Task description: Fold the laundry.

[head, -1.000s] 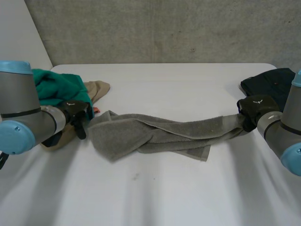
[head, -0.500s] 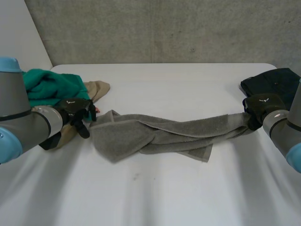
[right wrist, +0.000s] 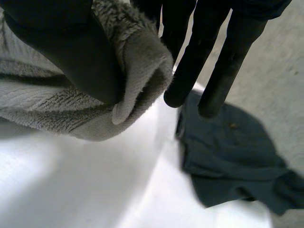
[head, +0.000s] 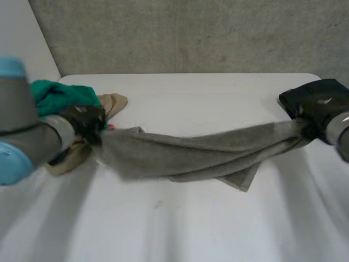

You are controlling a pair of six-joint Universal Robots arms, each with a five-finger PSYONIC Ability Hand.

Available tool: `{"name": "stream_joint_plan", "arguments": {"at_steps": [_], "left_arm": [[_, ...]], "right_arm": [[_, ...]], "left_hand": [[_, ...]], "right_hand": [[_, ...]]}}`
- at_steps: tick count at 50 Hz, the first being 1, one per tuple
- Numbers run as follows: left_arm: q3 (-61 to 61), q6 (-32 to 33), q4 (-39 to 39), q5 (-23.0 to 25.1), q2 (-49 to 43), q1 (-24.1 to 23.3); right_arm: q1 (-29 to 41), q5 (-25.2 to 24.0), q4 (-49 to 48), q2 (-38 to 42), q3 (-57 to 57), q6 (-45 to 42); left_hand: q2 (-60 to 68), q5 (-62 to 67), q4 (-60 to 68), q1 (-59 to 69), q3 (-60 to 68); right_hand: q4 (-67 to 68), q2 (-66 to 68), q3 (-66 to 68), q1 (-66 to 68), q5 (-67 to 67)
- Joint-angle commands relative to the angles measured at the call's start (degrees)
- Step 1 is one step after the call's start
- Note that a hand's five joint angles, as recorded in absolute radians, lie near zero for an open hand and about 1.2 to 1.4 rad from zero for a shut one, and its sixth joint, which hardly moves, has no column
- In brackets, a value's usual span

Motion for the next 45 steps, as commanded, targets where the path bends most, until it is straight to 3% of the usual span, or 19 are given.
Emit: {"name": "stream_joint_plan", "arguments": {"at_steps": [1,8,16,20,24,31,32,34,37,45], "left_arm": [[0.5,2.4,-6.8,-0.8,21.9,2.0],[2.4,9.5,-12.4,0.0,26.4,2.8],[7.3,17.9,-10.3,-4.5,11.7,-0.3],[15.9,20.1,-3.4,-9.3,2.0,-2.9],[30.3,19.9,10.0,-13.1,-5.6,-3.9],[39.2,14.0,34.9,-9.5,-5.7,-5.0],[39.1,13.3,36.9,-9.2,-5.4,-5.3],[38.3,12.6,39.4,-9.1,-4.9,-5.7],[35.5,11.9,39.0,-9.6,-4.1,-6.1],[19.7,12.1,35.3,-10.7,-3.3,-5.3]], "right_arm": [[-5.0,-7.3,16.8,-12.4,-8.5,-5.5],[-7.5,-8.8,31.1,-13.3,-16.9,-7.5],[-4.3,-8.8,33.7,-3.5,-19.1,-14.2],[-3.0,-5.5,27.9,3.4,-23.1,-13.2],[-0.3,1.0,11.2,8.9,-31.3,-8.2],[-0.9,5.4,-20.9,7.2,-31.2,5.5],[-0.6,5.7,-28.3,5.9,-29.4,8.3],[-0.5,5.4,-32.4,5.0,-27.5,9.1],[-0.3,4.3,-33.5,4.2,-25.3,8.0],[-0.8,-2.0,-16.2,7.4,-21.9,6.4]], "left_hand": [[12.0,13.9,11.7,13.5,12.5],[12.0,13.9,11.7,13.5,12.5],[12.0,13.9,11.7,13.5,12.5],[12.0,13.9,11.7,13.5,12.5],[12.0,13.9,11.7,13.5,12.5],[12.0,13.9,11.7,13.5,12.5],[12.0,13.9,11.7,13.5,12.5],[12.0,13.9,11.7,13.5,12.5],[12.0,13.9,11.7,13.5,12.5],[12.0,13.9,11.7,13.5,12.5]], "right_hand": [[11.5,12.7,12.0,15.7,12.7],[11.5,12.7,12.0,15.7,12.7],[11.5,12.7,12.0,15.7,12.7],[11.5,12.7,12.0,15.7,12.7],[11.5,12.7,12.0,15.7,12.7],[11.5,12.7,12.0,15.7,12.7],[11.5,12.7,12.0,15.7,12.7],[11.5,12.7,12.0,15.7,12.7],[11.5,12.7,12.0,15.7,12.7],[11.5,12.7,12.0,15.7,12.7]]}}
